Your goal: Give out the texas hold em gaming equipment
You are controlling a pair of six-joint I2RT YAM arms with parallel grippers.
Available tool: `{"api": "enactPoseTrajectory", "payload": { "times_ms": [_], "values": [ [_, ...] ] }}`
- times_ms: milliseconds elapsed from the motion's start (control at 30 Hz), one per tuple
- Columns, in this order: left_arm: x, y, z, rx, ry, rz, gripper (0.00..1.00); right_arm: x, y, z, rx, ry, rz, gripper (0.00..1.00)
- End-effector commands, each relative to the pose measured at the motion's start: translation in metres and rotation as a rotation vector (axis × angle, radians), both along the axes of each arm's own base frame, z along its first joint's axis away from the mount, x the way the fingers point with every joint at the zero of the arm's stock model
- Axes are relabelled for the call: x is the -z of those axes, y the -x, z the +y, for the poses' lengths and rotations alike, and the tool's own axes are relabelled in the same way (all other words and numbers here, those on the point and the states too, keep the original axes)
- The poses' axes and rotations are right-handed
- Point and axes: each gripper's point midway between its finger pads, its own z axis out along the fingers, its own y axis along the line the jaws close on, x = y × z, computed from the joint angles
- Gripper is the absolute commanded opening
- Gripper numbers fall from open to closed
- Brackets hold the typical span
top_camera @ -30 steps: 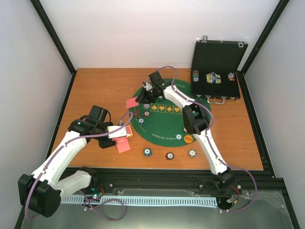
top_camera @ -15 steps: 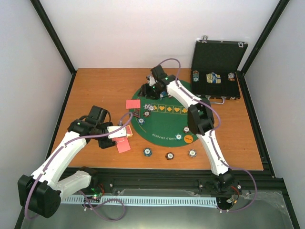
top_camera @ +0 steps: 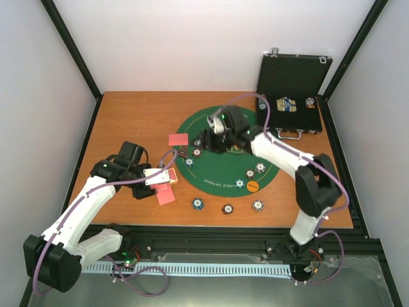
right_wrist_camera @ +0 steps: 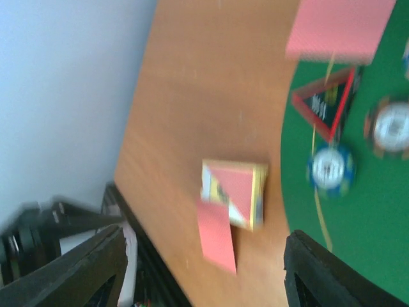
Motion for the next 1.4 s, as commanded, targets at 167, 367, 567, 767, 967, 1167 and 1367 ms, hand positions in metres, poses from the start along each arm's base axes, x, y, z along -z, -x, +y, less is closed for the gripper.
{"api": "enactPoseTrajectory", "payload": {
  "times_ms": [167, 367, 567, 767, 967, 1167, 1367],
  "values": [
    [-0.031, -0.007, -0.010, -0.006, 0.072, -0.050, 0.32, 0.009, 0.121, 0.007, -0.075, -0.167, 0.063, 0.70],
    [-0.035, -0.005, -0.009, -0.007, 0.069, -0.062, 0.32, 0.008, 0.144, 0.031, -0.120, -0.198, 0.088, 0.70],
    [-0.036, -0.005, -0.009, -0.010, 0.075, -0.059, 0.32, 0.012, 0.152, 0.064, -0.173, -0.220, 0.110, 0.70],
    [-0.036, -0.004, -0.009, -0.005, 0.071, -0.054, 0.32, 0.015, 0.161, 0.093, -0.234, -0.237, 0.126, 0.69],
    [-0.032, -0.002, -0.006, 0.001, 0.055, -0.056, 0.32, 0.023, 0.166, 0.107, -0.256, -0.257, 0.162, 0.68],
    [-0.034, -0.001, -0.007, 0.003, 0.058, -0.057, 0.32, 0.026, 0.167, 0.126, -0.283, -0.276, 0.186, 0.67],
    [-0.035, -0.002, -0.006, 0.006, 0.055, -0.059, 0.32, 0.027, 0.164, 0.142, -0.303, -0.277, 0.199, 0.66]
  ]
}}
